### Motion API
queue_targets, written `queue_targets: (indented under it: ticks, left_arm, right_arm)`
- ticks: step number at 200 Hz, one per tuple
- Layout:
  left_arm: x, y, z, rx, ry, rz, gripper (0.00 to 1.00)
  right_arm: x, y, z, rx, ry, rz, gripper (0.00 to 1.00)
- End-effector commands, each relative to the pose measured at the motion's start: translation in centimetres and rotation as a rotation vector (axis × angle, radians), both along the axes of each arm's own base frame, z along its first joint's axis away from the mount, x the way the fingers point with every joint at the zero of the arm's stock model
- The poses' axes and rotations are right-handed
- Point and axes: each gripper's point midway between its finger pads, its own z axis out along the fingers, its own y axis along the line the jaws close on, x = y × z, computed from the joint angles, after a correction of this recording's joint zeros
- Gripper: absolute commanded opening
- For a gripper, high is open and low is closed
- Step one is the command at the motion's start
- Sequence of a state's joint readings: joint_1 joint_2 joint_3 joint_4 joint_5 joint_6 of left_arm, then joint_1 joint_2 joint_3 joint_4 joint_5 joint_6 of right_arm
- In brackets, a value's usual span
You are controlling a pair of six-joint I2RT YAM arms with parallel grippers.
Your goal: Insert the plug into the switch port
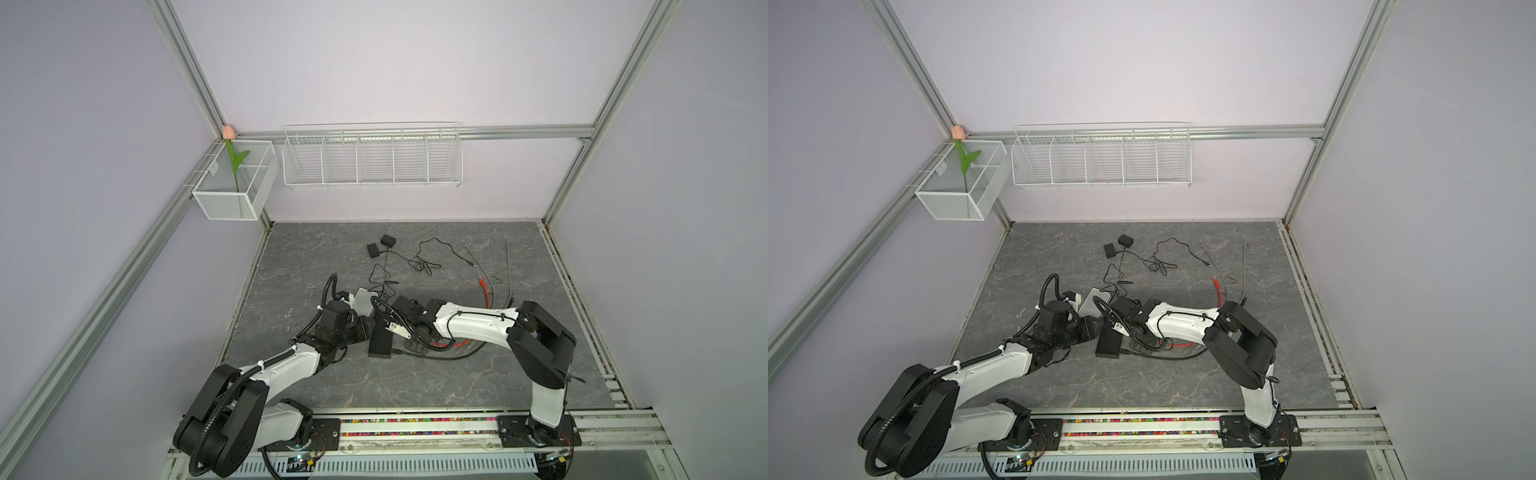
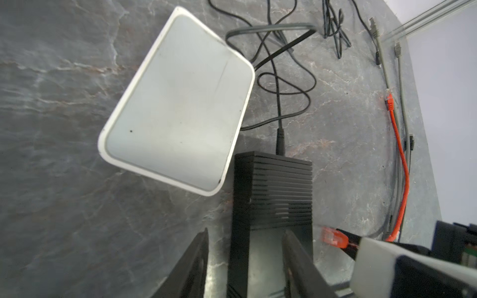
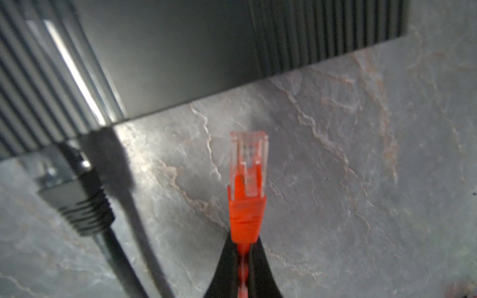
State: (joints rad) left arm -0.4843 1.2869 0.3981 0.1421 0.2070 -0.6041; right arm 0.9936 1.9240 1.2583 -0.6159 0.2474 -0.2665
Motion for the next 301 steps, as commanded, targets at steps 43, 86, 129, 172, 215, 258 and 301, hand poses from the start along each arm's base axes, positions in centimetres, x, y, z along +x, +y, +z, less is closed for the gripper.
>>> queue_targets:
  ticks: [43,86,129,172,215,258,301]
  left_arm:
    - [1.5,-2.4,0.6,-0.054,-0.015,-0.093,0.44]
    - [1.5,-2.7,0.2,-0.051,-0.006,-0.113,0.41]
    - [1.5,-3.1,0.0,-0.056,-0.002,-0.136,0.39]
    - [1.6,-3.5,0.2,-0.062,-0.007,-0.158,0.38]
    - [1.3,-4.2,0.1,-0.082,0.010,-0.206,0.38]
    - [1.0,-4.5,-0.1,-0.088,0.023,-0.229,0.38]
    - [0.8,-4.7,0.4,-0.098,0.018,-0.243,0.38]
  right_arm:
    - [-0.8,0.4,-1.3,-0.046,0.066,0.050,0.07]
    - [-0.5,0.3,-1.7,-0.089,0.075,0.061,0.06]
    - [-0.3,0.3,-2.2,-0.132,0.098,0.070,0.06]
    - [-0.6,0.3,-2.2,-0.148,0.135,0.086,0.06]
    - [-0.4,0.2,-2.2,-0.150,0.162,0.084,0.06]
    - [-0.3,0.0,-2.5,-0.182,0.192,0.102,0.06]
    - [0.7,-0.1,-2.7,-0.212,0.183,0.099,0.07]
